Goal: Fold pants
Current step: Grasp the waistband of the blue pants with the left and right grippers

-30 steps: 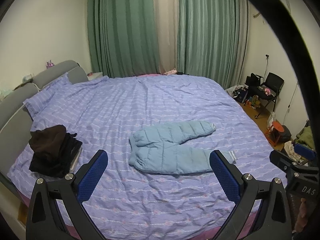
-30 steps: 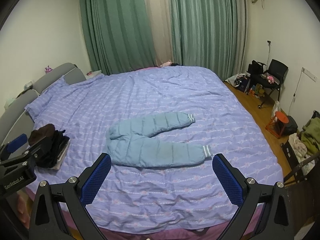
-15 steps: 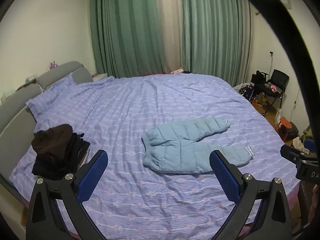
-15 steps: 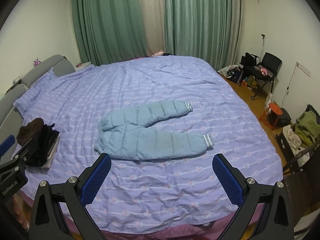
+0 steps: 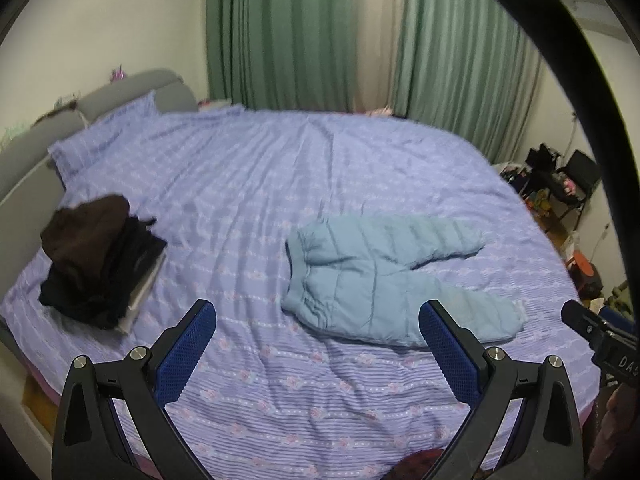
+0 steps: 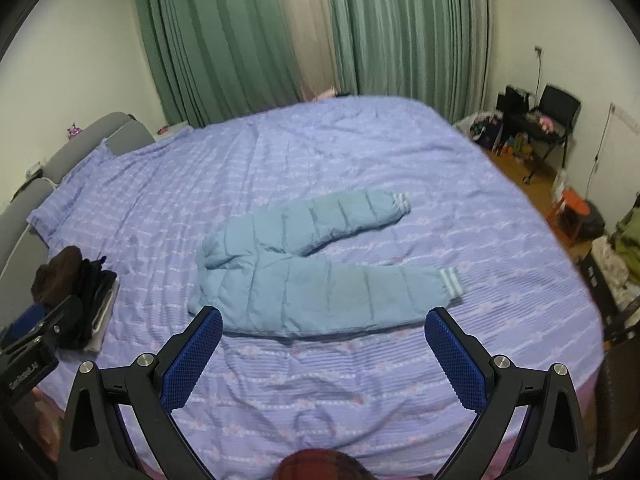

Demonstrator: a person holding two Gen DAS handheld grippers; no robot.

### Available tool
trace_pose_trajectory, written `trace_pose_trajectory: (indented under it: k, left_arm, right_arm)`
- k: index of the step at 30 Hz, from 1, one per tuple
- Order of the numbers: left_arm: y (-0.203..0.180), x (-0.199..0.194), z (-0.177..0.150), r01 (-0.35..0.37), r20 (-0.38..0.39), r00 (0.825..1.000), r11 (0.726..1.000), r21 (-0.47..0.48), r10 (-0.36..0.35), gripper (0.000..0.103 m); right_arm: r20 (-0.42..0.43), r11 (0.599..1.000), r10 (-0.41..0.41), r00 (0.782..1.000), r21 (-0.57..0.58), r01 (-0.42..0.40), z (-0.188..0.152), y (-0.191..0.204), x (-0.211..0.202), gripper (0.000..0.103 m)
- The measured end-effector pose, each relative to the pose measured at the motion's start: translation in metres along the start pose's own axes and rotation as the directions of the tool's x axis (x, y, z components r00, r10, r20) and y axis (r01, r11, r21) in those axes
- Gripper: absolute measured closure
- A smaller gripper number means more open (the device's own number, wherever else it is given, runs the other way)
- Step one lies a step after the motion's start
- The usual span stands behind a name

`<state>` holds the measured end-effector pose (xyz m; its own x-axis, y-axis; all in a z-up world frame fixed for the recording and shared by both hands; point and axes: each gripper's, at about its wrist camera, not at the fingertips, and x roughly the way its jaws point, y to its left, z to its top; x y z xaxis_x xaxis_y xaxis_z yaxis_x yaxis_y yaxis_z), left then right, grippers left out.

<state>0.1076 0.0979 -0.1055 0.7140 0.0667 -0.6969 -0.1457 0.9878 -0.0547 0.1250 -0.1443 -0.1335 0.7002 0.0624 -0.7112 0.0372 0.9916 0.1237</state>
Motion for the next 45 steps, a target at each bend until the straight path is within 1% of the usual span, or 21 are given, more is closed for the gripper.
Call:
trace_pose_trajectory:
  k: [2,5,7,11,17,22,25,27,32,34,35,36,37,38,39,40,41,42,44,45]
  left_arm:
    - [-0.002,0.024,-0.001,-0.01,-0.043,0.999,1.0,-0.009,0.01,0.0]
    - [-0.005,0.069,-0.006,0.009,-0.118,0.993,1.0,-0.029,-0.013,0.0]
    - [-0.008,0.099,-0.011,0.011,-0.171,0.985,0.999,-0.046,-0.019,0.0]
    - [-0.014,0.154,-0.022,-0.002,-0.247,0.969,0.998,-0.065,-0.014,0.003]
    - [-0.023,0.215,-0.037,-0.016,-0.319,0.948,0.999,-0.048,0.0,0.007]
    - [-0.026,0.256,-0.046,-0.024,-0.358,0.934,0.999,-0.044,0.006,0.011]
    - [-0.027,0.276,-0.052,-0.017,-0.38,0.925,0.998,-0.067,-0.01,0.014]
    - [-0.024,0.287,-0.056,-0.012,-0.404,0.914,0.996,-0.09,-0.025,0.017]
    - [-0.017,0.306,-0.064,0.019,-0.442,0.891,0.981,-0.194,-0.105,0.018]
    - [-0.012,0.314,-0.067,0.04,-0.454,0.876,0.962,-0.27,-0.163,0.018]
    - [-0.009,0.318,-0.068,0.047,-0.46,0.867,0.95,-0.308,-0.192,0.022]
    - [-0.007,0.321,-0.069,0.055,-0.462,0.859,0.938,-0.344,-0.22,0.028]
    - [-0.005,0.322,-0.069,0.064,-0.458,0.856,0.928,-0.366,-0.24,0.032]
    - [-0.007,0.323,-0.068,0.068,-0.454,0.857,0.927,-0.369,-0.244,0.04]
    - [-0.008,0.322,-0.066,0.07,-0.451,0.859,0.928,-0.365,-0.242,0.048]
    - [-0.01,0.321,-0.064,0.066,-0.45,0.862,0.932,-0.356,-0.233,0.051]
    - [-0.011,0.319,-0.061,0.062,-0.448,0.866,0.935,-0.348,-0.224,0.06]
    - [-0.011,0.317,-0.058,0.057,-0.444,0.87,0.938,-0.343,-0.216,0.069]
    - [-0.01,0.31,-0.051,0.055,-0.434,0.876,0.938,-0.341,-0.209,0.079]
    - [-0.011,0.305,-0.047,0.055,-0.427,0.881,0.94,-0.336,-0.204,0.081]
  right_arm:
    - [-0.049,1.0,0.017,0.999,0.025,-0.016,-0.003,-0.003,0.034,0.001]
    - [-0.108,0.998,0.035,0.994,0.054,-0.029,-0.011,-0.008,0.076,0.001]
    - [-0.144,0.997,0.041,0.989,0.064,-0.032,-0.018,-0.011,0.103,0.001]
    - [-0.21,0.996,0.031,0.977,0.086,-0.013,-0.03,-0.02,0.156,0.002]
    - [-0.296,0.989,0.038,0.955,0.147,0.006,-0.044,-0.034,0.216,0.007]
    - [-0.334,0.986,0.051,0.941,0.169,0.007,-0.053,-0.039,0.247,0.011]
    - [-0.355,0.98,0.064,0.933,0.2,0.009,-0.062,-0.042,0.26,0.012]
    - [-0.364,0.977,0.075,0.928,0.213,0.004,-0.066,-0.044,0.266,0.014]
    - [-0.38,0.978,0.077,0.922,0.207,0.004,-0.073,-0.043,0.283,0.016]
    - [-0.387,0.978,0.082,0.918,0.207,0.0,-0.074,-0.042,0.288,0.018]
    - [-0.391,0.978,0.086,0.916,0.207,-0.004,-0.074,-0.041,0.291,0.023]
    - [-0.395,0.979,0.089,0.914,0.206,-0.006,-0.073,-0.04,0.294,0.025]
    - [-0.402,0.979,0.091,0.911,0.204,-0.008,-0.071,-0.04,0.296,0.03]
    - [-0.401,0.979,0.094,0.911,0.205,-0.011,-0.068,-0.04,0.296,0.039]
    - [-0.4,0.978,0.1,0.911,0.207,-0.016,-0.066,-0.041,0.297,0.045]
    - [-0.401,0.978,0.107,0.91,0.207,-0.024,-0.063,-0.041,0.297,0.052]
    - [-0.4,0.979,0.103,0.911,0.203,-0.021,-0.06,-0.042,0.296,0.059]
    - [-0.398,0.979,0.101,0.912,0.203,-0.02,-0.057,-0.043,0.295,0.062]
    - [-0.387,0.978,0.105,0.916,0.209,-0.024,-0.048,-0.047,0.291,0.075]
    - [-0.38,0.977,0.108,0.919,0.21,-0.028,-0.043,-0.049,0.288,0.078]
